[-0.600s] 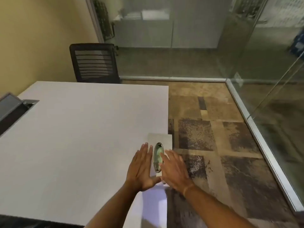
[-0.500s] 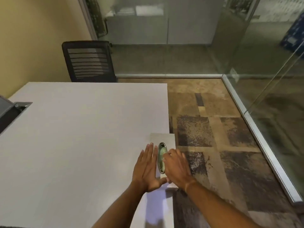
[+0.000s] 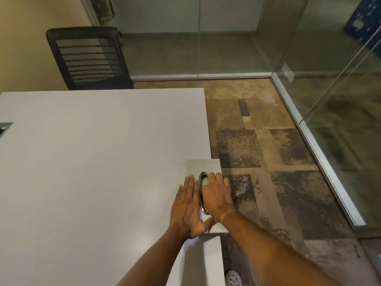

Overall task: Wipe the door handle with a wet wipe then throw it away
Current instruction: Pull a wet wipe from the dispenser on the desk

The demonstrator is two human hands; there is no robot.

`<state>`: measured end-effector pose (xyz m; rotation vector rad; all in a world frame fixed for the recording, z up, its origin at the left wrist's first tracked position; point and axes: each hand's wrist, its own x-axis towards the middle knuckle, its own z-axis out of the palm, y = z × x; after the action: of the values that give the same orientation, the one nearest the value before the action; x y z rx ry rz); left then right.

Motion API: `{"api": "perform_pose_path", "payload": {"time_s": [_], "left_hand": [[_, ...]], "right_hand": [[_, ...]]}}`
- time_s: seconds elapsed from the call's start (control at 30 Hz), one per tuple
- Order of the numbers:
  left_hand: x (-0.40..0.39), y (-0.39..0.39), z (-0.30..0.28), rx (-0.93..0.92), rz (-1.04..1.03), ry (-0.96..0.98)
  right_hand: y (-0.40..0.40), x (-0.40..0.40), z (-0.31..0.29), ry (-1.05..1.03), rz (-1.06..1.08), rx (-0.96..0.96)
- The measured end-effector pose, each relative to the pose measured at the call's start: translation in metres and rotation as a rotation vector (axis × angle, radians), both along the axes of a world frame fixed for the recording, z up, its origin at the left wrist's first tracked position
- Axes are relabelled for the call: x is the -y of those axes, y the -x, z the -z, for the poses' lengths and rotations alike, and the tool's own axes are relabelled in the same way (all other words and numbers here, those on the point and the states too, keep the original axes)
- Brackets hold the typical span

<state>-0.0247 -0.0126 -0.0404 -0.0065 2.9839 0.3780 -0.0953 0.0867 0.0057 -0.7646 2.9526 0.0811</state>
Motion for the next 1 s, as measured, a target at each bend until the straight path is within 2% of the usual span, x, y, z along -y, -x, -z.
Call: {"api": "perform_pose_path", "payload": {"time_s": [0.4,0.6,0.77,1.0], "left_hand": [[-0.002,0.0,-0.001,0.021,-0.007,0.03],[-0.001,-0.001,0.0,0.004,-0.008,0.029],[0.0,0.0,0.001,0.002,0.004,0.002],[0.001,-0.001,-0.001,0.017,0.004,0.012]], "right_hand": [[0.003,0.006,0.011,-0.003,-0.014,0.023],[0.008,0.001,0.005,0.018,-0.092,0.077],[0.013,-0.019,-0.007,0.184,-0.062,0.16],[0.032,-0.039,-0.018,0.608,-0.009,0.566]]}}
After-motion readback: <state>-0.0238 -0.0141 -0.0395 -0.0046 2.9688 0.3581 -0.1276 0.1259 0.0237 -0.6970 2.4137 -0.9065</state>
